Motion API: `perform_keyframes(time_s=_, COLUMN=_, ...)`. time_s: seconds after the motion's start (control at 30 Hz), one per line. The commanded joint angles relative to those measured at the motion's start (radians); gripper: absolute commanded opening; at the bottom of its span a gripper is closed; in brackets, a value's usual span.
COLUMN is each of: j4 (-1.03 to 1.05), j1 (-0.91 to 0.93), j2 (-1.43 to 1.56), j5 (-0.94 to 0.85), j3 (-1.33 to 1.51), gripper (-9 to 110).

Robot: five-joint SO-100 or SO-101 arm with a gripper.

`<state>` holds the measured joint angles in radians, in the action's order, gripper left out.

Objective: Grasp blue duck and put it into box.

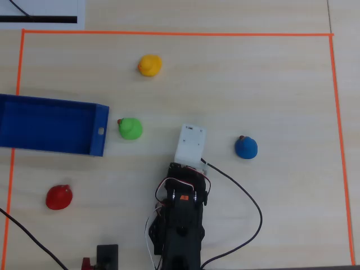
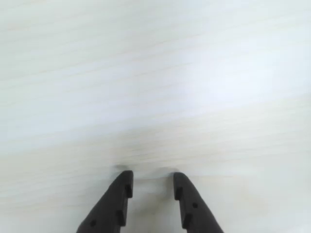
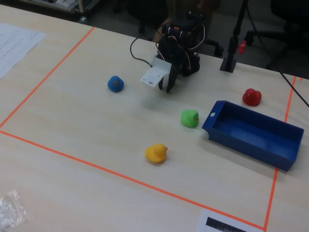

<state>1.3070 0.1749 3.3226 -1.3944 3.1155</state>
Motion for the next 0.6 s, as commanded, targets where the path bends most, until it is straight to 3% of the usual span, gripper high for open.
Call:
perform_keyframes(time_s=0.0, j4=0.014, j1=0.006, j2=-0.012, j5=0.003, j3=-0.005, gripper=9)
perform_keyframes(time_s=0.3, j4=0.014, j1=0.006, j2=-0.012, j5=-0.002, j3=-0.005, gripper=10)
perform_keyframes(time_s=0.57, j4=0.014, j1=0.006, j2=-0.012, j5=-0.005, j3=-0.005, gripper=4)
